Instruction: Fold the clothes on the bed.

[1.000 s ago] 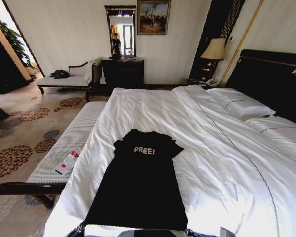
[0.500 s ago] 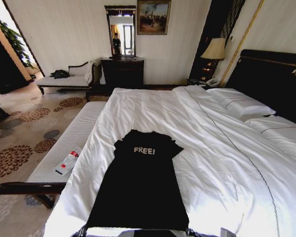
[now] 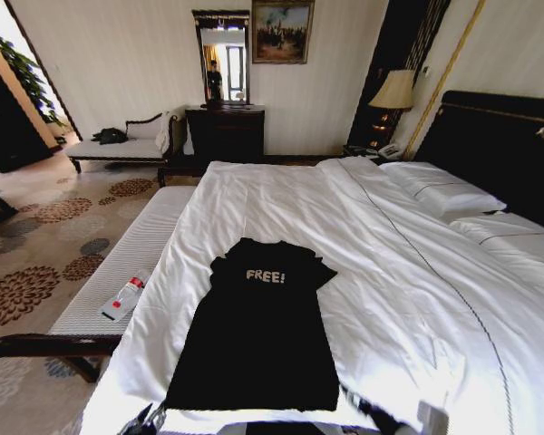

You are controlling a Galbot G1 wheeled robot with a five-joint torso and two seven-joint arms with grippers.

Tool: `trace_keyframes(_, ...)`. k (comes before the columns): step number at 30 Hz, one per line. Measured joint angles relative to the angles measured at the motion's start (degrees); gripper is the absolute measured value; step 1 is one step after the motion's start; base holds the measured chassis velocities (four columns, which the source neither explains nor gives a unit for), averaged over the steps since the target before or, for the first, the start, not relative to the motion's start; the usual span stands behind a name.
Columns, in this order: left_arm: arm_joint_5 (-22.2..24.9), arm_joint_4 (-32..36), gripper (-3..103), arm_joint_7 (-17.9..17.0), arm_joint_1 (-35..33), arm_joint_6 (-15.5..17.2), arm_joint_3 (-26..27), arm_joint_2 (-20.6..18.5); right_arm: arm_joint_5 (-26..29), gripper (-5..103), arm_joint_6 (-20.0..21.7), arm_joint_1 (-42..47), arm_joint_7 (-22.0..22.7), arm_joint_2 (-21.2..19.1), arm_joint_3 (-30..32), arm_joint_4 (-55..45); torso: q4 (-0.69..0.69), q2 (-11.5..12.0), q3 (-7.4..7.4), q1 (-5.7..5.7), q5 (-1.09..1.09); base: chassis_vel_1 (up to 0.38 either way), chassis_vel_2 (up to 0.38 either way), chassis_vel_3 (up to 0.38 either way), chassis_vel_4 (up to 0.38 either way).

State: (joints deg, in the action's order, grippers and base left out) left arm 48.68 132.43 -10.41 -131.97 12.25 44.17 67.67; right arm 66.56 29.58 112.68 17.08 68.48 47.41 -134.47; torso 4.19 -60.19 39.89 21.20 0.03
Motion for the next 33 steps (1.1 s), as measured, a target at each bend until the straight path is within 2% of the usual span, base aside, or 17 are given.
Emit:
trace_keyframes(1,0.0,0.0,68,0.0,0.0,0.0,0.0,0.0,0.0,68,0.0,0.0,0.0,0.0,0.0,0.0,0.00,0.0,0.00,0.00,0.00,0.000,0.000,0.000,0.000)
trace_keyframes(3,0.0,0.6,80,0.1,1.7,0.0,0.8,0.0,7.6,79,-1.3,-5.0,-0.5,-5.6,2.6,1.8,-0.02,0.0,0.00,0.00,-0.01,0.000,0.000,0.000,0.000)
trace_keyframes(4,-0.1,0.7,84,0.1,2.4,0.1,0.9,-0.1,9.9,84,-1.4,-6.6,-0.7,-7.3,3.2,2.5,-0.01,0.0,0.01,0.01,-0.01,0.000,0.000,0.000,0.000)
trace_keyframes(5,-0.1,0.7,84,0.1,2.4,0.1,0.9,-0.1,9.9,84,-1.4,-6.6,-0.7,-7.3,3.2,2.5,-0.01,0.0,0.01,0.01,-0.01,0.000,0.000,0.000,0.000)
trace_keyframes(7,-0.7,0.8,94,0.1,5.0,0.6,0.7,-0.8,14.9,94,-1.1,-10.8,-1.4,-10.8,4.2,5.2,-0.01,0.0,0.01,0.01,-0.01,0.000,0.000,0.000,0.000)
trace_keyframes(9,-2.0,1.0,98,0.1,7.6,1.1,-0.3,-1.2,19.7,98,0.2,-16.5,-1.3,-12.9,3.9,8.8,0.03,0.0,0.01,0.01,-0.03,0.000,0.000,0.000,0.000)
trace_keyframes(10,-2.0,1.0,98,0.1,7.6,1.1,-0.3,-1.2,19.7,98,0.2,-16.5,-1.3,-12.9,3.9,8.8,0.03,0.0,0.01,0.01,-0.03,0.000,0.000,0.000,0.000)
trace_keyframes(13,-3.2,1.7,100,-0.1,10.9,2.2,-2.9,-2.5,25.0,100,2.1,-25.2,-0.8,-14.8,1.7,15.0,-0.03,0.0,0.01,0.01,-0.01,0.000,0.000,0.000,0.000)
trace_keyframes(20,-3.9,1.5,100,-1.1,16.8,3.3,-7.4,-6.9,27.0,100,4.2,-30.2,-1.4,-16.0,-0.1,20.5,0.05,0.0,0.01,0.02,-0.04,0.000,0.000,0.000,0.000)
trace_keyframes(22,-3.9,1.3,100,-1.3,19.2,3.4,-8.6,-8.1,27.2,100,5.1,-33.4,-1.5,-16.2,-2.1,23.8,0.00,0.0,0.01,0.01,-0.03,0.000,0.000,0.000,0.000)
trace_keyframes(30,-1.2,-1.2,100,-1.7,26.4,3.5,-10.9,-12.1,26.2,100,6.5,-45.4,-1.9,-16.0,-9.8,34.3,-0.01,0.0,0.01,0.02,-0.03,0.000,0.000,0.000,0.000)
trace_keyframes(33,1.0,-3.9,100,-1.7,30.1,3.5,-11.7,-14.2,24.2,100,6.6,-51.0,-2.8,-15.8,-13.8,41.1,0.00,0.0,0.01,0.02,-0.04,0.000,0.000,0.000,0.000)
